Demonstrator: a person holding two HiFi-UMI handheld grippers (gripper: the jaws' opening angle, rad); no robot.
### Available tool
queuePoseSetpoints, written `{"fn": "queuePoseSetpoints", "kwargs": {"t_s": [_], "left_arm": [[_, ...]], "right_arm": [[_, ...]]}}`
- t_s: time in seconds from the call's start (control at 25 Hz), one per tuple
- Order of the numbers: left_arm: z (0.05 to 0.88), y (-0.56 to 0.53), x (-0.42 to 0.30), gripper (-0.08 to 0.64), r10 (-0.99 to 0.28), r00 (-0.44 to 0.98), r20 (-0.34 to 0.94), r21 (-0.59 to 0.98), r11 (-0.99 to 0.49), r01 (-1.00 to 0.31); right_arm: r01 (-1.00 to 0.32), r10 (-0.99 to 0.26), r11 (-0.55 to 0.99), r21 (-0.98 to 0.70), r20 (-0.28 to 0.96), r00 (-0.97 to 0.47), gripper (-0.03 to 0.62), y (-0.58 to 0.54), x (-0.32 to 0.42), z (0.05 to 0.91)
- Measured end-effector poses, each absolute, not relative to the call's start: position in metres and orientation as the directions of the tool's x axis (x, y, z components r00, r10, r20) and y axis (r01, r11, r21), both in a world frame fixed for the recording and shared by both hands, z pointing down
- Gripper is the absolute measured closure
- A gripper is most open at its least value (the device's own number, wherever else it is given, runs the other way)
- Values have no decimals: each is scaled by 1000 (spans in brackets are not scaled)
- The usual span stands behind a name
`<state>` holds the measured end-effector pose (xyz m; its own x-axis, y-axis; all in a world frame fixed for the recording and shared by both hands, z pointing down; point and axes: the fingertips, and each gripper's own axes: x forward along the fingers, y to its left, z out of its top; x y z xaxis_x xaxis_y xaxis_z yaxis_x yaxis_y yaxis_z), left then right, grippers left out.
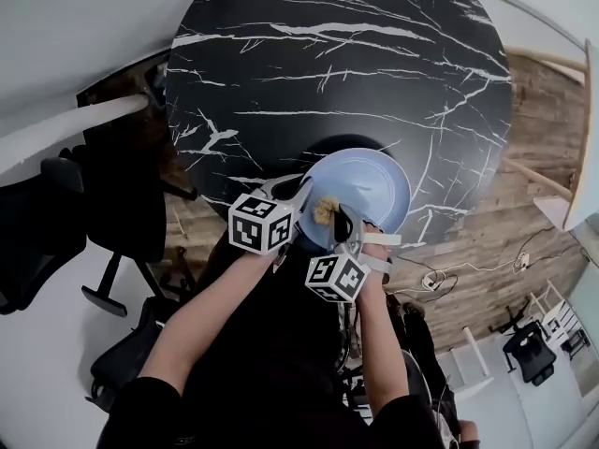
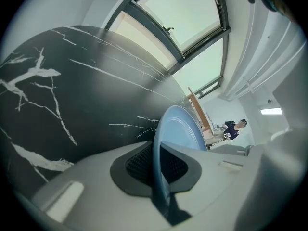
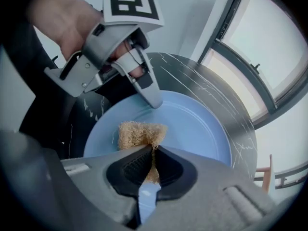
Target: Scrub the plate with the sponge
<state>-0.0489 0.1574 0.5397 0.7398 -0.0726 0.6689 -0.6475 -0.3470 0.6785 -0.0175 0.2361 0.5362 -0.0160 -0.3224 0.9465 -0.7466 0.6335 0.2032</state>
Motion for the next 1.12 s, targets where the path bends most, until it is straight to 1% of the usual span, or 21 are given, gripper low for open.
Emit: {"fn": "queuePoseSetpoints", "kwargs": {"t_s": [0.36,0.68,0.84,1.12], "left_arm": [[540,158,-49,537,-75,736,673,672,-354,-650],[540,163,-48,540,-63,731,680,655,-396,-643],[539,163,-47,540,-61,728,683,653,-397,-646],[539,164,-49,540,-57,727,685,652,-399,-645]], "right_arm": [[-693,-173,719,44,978,-118,574,292,-33,539],[-686,-129,728,-24,977,-171,572,284,-13,541],[-660,-129,751,-20,976,-176,571,271,-4,540],[-654,-155,757,10,974,-165,571,231,22,539]]}}
